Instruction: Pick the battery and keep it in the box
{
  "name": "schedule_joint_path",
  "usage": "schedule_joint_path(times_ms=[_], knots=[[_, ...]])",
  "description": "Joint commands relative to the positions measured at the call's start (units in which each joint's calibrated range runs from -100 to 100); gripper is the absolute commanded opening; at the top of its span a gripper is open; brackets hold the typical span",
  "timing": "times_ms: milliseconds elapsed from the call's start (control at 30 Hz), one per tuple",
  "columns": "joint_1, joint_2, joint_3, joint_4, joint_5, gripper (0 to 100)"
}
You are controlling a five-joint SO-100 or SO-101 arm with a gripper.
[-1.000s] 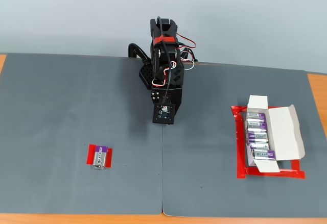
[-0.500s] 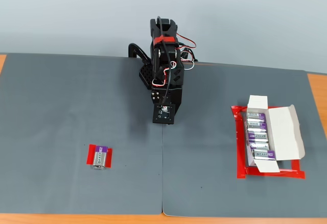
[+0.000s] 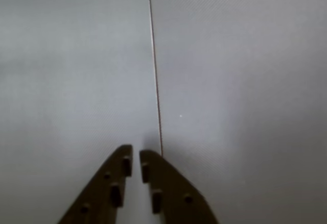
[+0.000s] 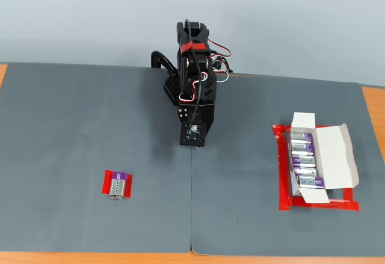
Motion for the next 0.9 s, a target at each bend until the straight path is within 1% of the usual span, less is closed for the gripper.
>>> schedule_joint_path(times_ms=[0,867], knots=[[-0.2,0.34,-3.73,-0.02,-0.04,2],[-0.64,0.59,-3.91,-0.02,0.28,2]])
